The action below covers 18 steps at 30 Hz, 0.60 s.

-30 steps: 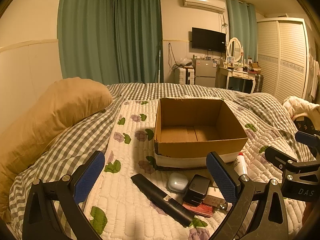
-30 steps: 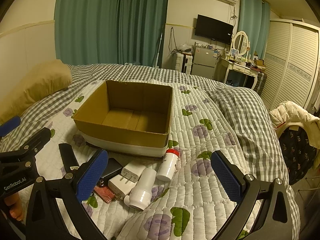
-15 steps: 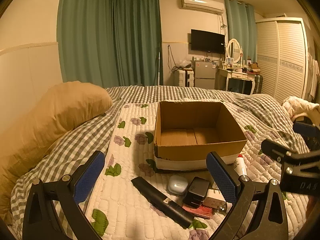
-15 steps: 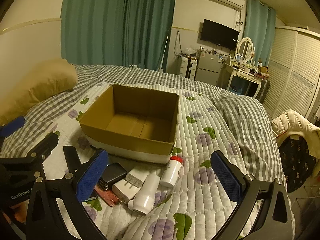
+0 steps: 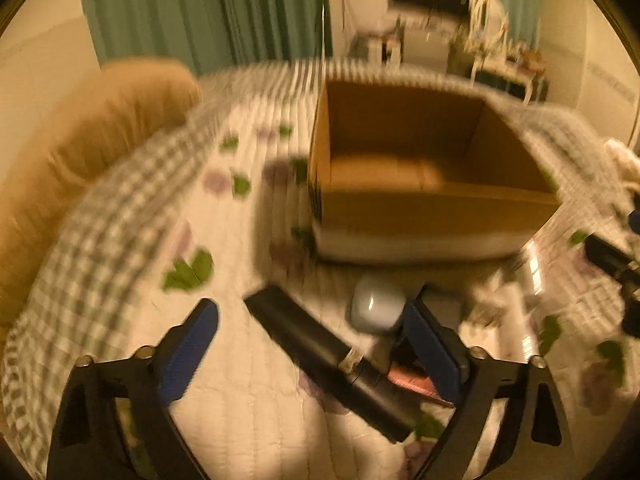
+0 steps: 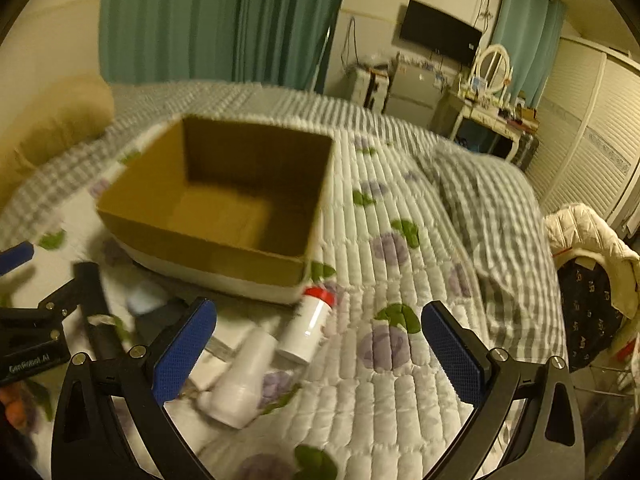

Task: Organize rigid objects
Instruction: 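Grasp the black remote with the left tool while the right grasps the red-capped bottle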

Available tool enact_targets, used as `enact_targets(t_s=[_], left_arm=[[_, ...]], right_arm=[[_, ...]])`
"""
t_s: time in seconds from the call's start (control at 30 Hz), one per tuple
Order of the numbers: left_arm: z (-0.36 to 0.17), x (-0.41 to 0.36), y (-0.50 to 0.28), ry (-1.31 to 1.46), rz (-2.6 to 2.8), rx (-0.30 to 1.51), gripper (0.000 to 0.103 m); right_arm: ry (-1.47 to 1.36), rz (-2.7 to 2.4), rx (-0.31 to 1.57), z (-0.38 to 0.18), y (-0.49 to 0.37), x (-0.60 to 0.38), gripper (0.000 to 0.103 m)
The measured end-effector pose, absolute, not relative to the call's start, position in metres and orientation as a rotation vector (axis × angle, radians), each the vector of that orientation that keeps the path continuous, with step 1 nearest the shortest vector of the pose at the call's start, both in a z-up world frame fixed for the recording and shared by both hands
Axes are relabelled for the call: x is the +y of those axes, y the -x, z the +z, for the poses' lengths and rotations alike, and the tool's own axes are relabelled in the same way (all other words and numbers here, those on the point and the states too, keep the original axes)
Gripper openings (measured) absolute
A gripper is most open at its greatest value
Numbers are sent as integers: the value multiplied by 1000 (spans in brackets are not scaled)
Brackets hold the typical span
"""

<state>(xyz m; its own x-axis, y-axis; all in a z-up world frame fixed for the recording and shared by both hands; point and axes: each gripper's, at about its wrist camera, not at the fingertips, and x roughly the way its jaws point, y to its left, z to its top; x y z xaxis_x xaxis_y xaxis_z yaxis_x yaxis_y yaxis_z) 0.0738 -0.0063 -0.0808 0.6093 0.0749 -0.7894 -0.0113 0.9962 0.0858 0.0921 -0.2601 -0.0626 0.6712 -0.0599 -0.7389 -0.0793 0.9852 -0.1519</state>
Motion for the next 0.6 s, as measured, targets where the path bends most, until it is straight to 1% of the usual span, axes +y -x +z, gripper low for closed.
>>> enact_targets(t_s=[0.03,0.07,0.2,0.3,0.33,0.4,0.43,0.47,0.5,0.53,0.57,0.6], left_arm=[[-92,-6,-77,-69,54,955,85],[-100,-6,-79,-60,58,990,83],[-114,-14,-81,-106,60,1029,78],[-125,-21,-88,-75,10,1105,74],[-129,-24,-91,-83,11,1121,69],[-138,-27,-96,-84,15,1143,67],[-141,-29,-99,-74,8,1150,63],[-142,-29,-102,-63,3,1158,62],[-143,-29,-103,-53,0,1163,56],[-144,-27,-105,-38,1,1166,46],[-144,-27,-106,-32,1,1167,39],[-144,-24,-106,-15,-6,1170,34]], right_arm=[[169,13,852,-67,-95,-262,103],[159,17,874,-73,-100,-265,103],[107,54,958,-90,-110,-275,101],[76,77,992,-96,-115,-278,99],[67,80,1004,-99,-117,-279,99],[54,96,1020,-102,-120,-280,98],[43,106,1033,-104,-122,-280,98],[33,111,1048,-106,-124,-280,96],[29,113,1061,-108,-127,-281,96],[23,116,1076,-111,-132,-281,96],[20,120,1096,-115,-137,-281,94],[16,126,1115,-118,-143,-280,90]])
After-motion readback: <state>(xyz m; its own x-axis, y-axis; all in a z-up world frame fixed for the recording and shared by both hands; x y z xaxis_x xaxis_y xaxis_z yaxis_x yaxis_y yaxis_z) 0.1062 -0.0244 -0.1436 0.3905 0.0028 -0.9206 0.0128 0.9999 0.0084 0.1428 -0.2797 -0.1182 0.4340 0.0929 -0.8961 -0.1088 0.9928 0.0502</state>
